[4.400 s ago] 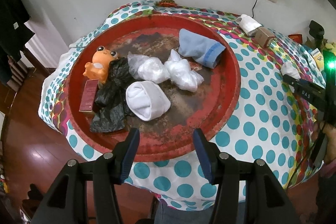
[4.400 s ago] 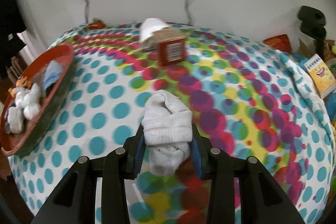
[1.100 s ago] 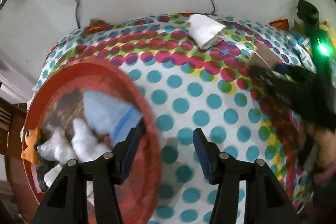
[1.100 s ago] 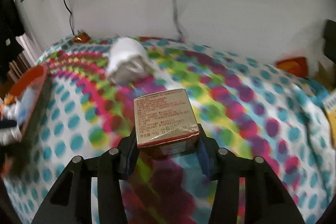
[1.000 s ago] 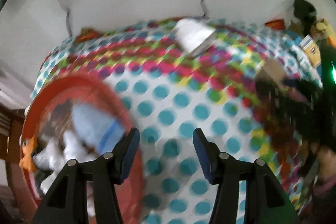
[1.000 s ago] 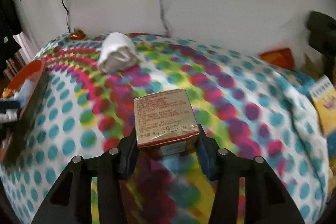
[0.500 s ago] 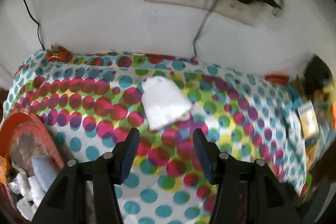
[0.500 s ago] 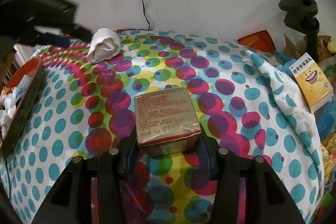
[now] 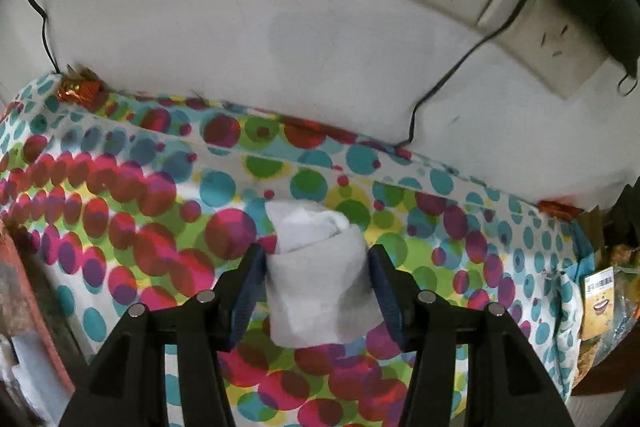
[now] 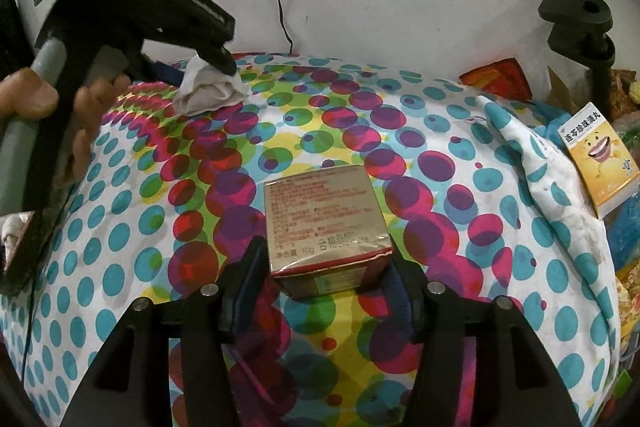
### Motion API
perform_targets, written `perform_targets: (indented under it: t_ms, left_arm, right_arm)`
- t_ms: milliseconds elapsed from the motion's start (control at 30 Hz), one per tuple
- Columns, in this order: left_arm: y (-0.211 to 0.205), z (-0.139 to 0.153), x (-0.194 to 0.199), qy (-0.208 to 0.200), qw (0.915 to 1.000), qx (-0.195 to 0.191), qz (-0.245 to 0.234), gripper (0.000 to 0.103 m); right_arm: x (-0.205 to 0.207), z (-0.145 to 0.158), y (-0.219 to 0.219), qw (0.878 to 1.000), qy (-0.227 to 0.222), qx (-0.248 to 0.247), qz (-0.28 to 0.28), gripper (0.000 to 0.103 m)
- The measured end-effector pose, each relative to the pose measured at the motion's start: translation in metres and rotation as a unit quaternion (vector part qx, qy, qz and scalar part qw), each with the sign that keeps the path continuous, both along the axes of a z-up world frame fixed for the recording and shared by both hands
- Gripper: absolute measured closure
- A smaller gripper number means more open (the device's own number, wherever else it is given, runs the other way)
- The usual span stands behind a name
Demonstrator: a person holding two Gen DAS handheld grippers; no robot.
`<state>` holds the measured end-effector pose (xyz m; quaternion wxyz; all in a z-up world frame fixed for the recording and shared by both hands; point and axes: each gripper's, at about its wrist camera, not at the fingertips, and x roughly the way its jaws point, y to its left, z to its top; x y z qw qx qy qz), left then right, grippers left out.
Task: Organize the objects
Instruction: 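Grasp the white folded cloth with the left tool while the right tool holds the box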
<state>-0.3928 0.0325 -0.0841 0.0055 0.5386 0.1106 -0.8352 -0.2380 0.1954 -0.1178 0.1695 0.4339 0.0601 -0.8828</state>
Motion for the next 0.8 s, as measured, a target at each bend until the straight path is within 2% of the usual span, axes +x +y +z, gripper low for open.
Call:
perform_targets:
  t_ms: [100,233,267,300,367,567,667,800]
  left_arm:
    - [0.007,-0.006,-0.001,-0.004,0.9998,-0.005,-0.017,0.048]
    - [0.005,-0.011,0.002,0.006,0.9998,0.008,-0.014,0.049]
    - [0.004,-0.011,0.003,0.007,0.9997,0.016,-0.016,0.051]
    - [0.004,-0.011,0.003,0.007,0.9998,0.012,-0.017,0.057]
    - [0.004,-0.009,0.006,0.013,0.9996,0.009,-0.022,0.061]
    - [0.008,-0.002,0.020,0.014,0.9993,-0.007,-0.033,0.064]
    - [0.013,0.004,0.033,0.026,0.9980,-0.038,-0.044,0.064]
    - [0.018,0.011,0.054,0.033,0.9959,-0.057,-0.062,0.064]
  right_arm:
    - [0.000,0.000,0.000,1.000,0.000,0.001,0.000,0.048]
    - [0.000,0.000,-0.001,1.000,0.000,0.002,0.000,0.047]
    - [0.000,-0.001,-0.002,1.000,0.001,0.003,0.000,0.047]
    - [0.000,-0.001,-0.002,1.000,0.001,0.005,0.000,0.047]
    - [0.000,-0.001,-0.003,1.000,0.001,0.007,0.001,0.047]
    - [0.000,-0.002,-0.003,1.000,0.002,0.011,0.000,0.046]
    - [0.000,-0.003,-0.003,1.000,0.002,0.012,-0.001,0.046]
    - [-0.001,-0.003,-0.004,1.000,0.003,0.013,-0.001,0.046]
